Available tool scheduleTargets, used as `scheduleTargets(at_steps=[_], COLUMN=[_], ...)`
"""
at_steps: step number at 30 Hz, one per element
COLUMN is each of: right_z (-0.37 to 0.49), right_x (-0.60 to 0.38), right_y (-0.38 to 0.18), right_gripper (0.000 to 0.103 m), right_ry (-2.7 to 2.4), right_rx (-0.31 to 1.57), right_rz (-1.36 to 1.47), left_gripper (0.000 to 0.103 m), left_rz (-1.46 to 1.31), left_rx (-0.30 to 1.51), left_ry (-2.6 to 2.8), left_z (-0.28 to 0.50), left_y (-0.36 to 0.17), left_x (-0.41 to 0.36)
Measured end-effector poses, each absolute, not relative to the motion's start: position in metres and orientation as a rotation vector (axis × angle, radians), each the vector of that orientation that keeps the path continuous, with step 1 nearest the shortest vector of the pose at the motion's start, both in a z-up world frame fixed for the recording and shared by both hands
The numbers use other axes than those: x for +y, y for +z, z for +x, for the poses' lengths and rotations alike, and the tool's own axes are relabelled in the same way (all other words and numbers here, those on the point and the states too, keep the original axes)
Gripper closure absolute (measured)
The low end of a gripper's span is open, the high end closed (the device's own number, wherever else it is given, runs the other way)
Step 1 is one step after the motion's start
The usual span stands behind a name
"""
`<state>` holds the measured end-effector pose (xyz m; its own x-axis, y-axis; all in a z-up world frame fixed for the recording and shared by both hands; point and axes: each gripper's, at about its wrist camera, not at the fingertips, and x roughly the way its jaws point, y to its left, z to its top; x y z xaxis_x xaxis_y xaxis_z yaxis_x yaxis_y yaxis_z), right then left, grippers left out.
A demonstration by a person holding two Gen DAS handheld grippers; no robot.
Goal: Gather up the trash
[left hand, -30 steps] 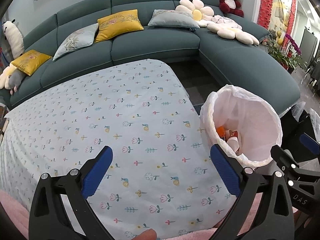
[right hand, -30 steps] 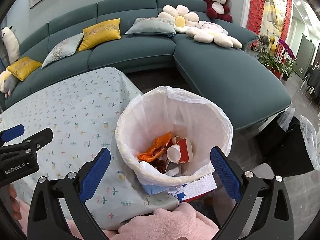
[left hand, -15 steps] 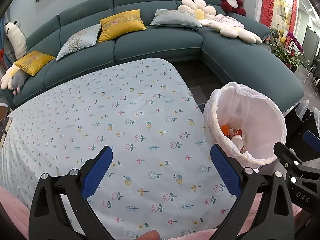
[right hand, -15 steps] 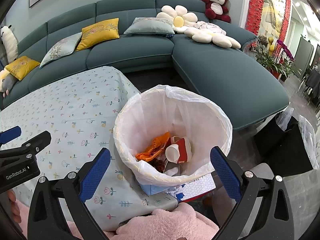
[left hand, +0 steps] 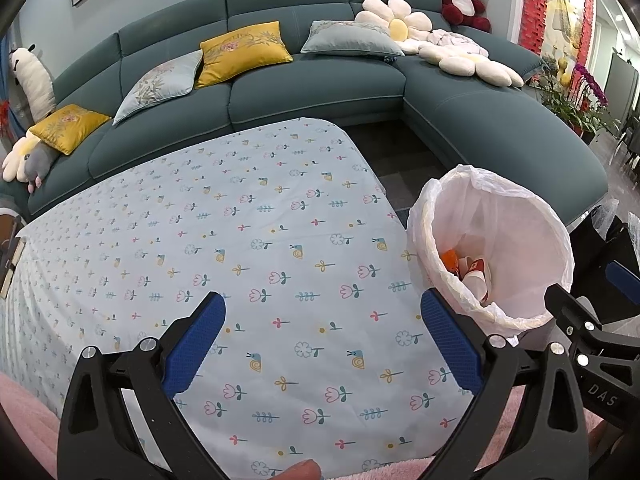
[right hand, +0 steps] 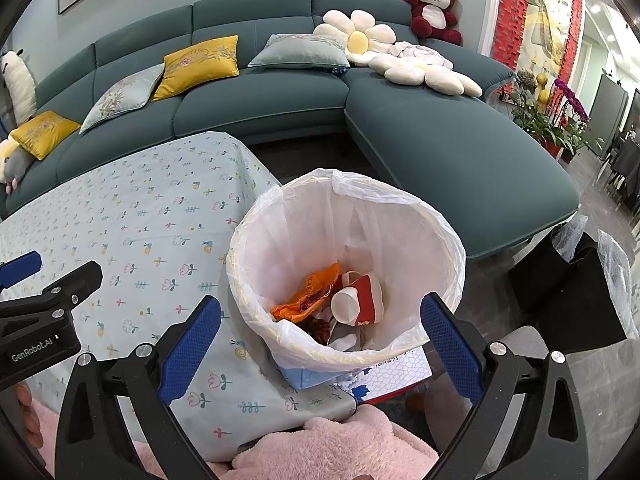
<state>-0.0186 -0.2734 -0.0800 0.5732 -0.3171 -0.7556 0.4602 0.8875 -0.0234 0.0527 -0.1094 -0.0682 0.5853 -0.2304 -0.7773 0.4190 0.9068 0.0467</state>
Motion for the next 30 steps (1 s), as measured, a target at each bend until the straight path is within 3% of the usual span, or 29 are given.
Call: scheduleTargets(at_steps=[30], right_z=[-0.0193], right_x=[-0.2755], right_y=[-0.084], right_gripper=[0.007], right_ry=[-0.465], right_rx=[0.853], right_rz=[0.188], left_gripper=[0.009], left_rz=[0.261], left_rx=[0.864], left_ry=[-0.399], left_z=[0.0496], left_y=[-0.0649], left_x=[-0.1166])
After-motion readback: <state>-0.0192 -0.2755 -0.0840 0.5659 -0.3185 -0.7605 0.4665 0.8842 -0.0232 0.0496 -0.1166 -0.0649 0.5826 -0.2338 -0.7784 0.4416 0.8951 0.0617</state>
